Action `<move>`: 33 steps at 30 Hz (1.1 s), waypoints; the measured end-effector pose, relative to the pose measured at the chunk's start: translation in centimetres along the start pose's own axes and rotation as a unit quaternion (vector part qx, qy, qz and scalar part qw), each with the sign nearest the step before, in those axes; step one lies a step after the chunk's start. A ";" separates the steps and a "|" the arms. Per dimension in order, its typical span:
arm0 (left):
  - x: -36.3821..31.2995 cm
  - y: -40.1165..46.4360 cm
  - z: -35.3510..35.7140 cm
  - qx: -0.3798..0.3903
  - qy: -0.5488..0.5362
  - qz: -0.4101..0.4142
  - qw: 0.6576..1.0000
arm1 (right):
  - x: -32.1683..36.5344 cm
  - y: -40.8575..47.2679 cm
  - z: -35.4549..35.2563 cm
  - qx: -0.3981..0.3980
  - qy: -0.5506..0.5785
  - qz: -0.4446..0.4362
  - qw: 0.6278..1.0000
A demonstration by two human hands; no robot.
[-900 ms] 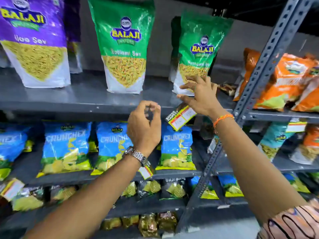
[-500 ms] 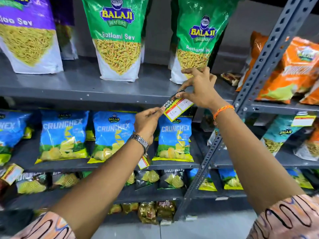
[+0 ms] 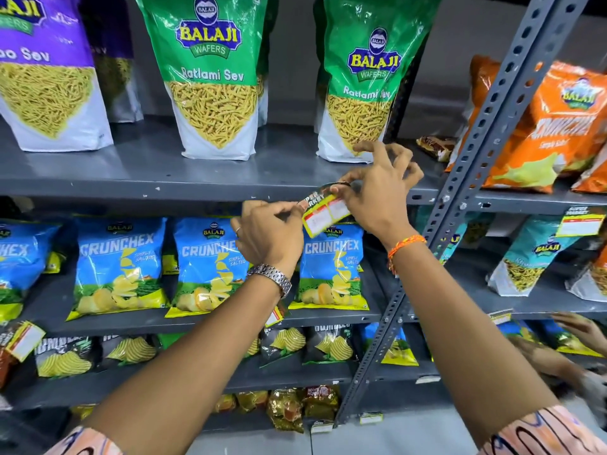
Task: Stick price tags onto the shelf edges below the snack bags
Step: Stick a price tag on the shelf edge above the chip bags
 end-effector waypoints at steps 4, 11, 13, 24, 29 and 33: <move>-2.1 0.9 -1.3 -0.031 0.102 0.105 0.989 | -1.7 -0.8 0.1 -0.021 0.061 0.073 0.995; -3.3 2.9 -1.7 -0.008 0.179 0.122 0.976 | -2.6 -3.0 1.2 -0.049 0.183 0.225 0.956; -3.4 3.0 -1.5 -0.013 0.191 0.134 0.972 | -2.4 -3.2 1.2 -0.065 0.192 0.238 0.950; -4.2 3.4 -1.0 -0.076 0.243 0.186 0.949 | -2.3 -3.1 1.9 -0.075 0.127 0.248 0.957; -4.1 3.8 -1.3 -0.076 0.247 0.180 0.949 | -3.1 -3.2 1.5 -0.067 0.111 0.259 0.957; -3.1 4.6 -2.1 -0.039 0.216 0.246 0.944 | -3.7 -3.3 0.8 -0.087 0.105 0.237 0.962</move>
Point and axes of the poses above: each hand's wrist, its own y-axis towards the middle knuckle, its own z-axis out of the palm, x = y × z, the point moved 5 cm from there along y, towards the middle knuckle, and after that the axes turned 2 degrees about y, right-handed, at the moved point
